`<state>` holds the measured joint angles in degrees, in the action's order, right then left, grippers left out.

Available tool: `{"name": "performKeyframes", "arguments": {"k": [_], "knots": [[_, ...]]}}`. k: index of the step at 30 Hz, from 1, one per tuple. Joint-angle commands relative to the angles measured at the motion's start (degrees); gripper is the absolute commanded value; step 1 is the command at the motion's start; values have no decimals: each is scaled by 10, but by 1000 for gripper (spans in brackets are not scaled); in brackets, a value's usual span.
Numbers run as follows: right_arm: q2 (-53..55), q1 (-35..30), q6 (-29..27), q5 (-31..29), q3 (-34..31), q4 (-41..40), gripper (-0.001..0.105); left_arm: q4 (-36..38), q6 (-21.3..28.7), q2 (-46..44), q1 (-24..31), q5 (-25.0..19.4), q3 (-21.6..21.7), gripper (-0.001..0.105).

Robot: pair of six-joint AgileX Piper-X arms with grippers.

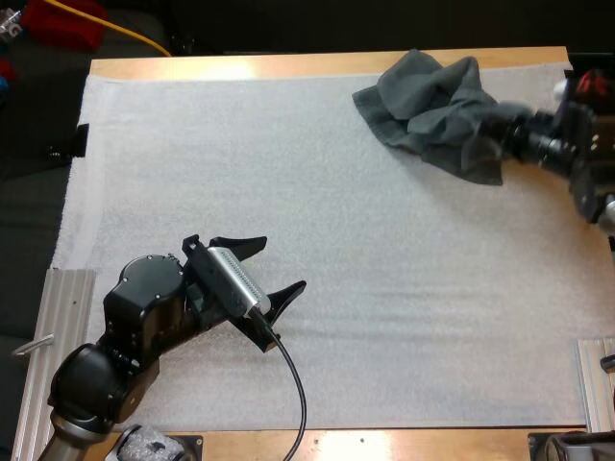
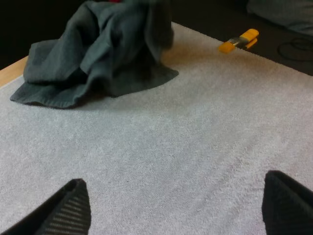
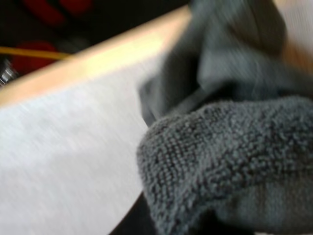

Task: Pick towel from pile, fold and stack

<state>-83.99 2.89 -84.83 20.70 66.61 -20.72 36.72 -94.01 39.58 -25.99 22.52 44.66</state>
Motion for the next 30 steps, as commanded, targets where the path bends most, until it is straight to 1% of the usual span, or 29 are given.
{"name": "performKeyframes", "arguments": {"k": [1, 7, 16, 20, 22, 26, 30], "knots": [[9, 1, -7, -1, 29, -13, 0, -10, 1, 0, -3, 3, 5, 70], [8, 1, -11, -1, 125, -62, 0, -10, 1, 0, -3, 3, 5, 70], [8, 1, -14, 0, 222, -114, 0, -10, 1, 0, -3, 3, 5, 70], [8, 1, -15, 0, 244, -142, 0, -10, 1, 0, -3, 3, 5, 70], [8, 6, -30, 0, 251, -159, 0, -10, 1, 0, -3, 3, 5, 70], [8, 19, -51, -4, 259, -186, 0, -10, 1, 0, -3, 3, 5, 70], [8, 39, -53, -4, 259, -197, 0, -10, 1, 0, -3, 3, 5, 70]]}}
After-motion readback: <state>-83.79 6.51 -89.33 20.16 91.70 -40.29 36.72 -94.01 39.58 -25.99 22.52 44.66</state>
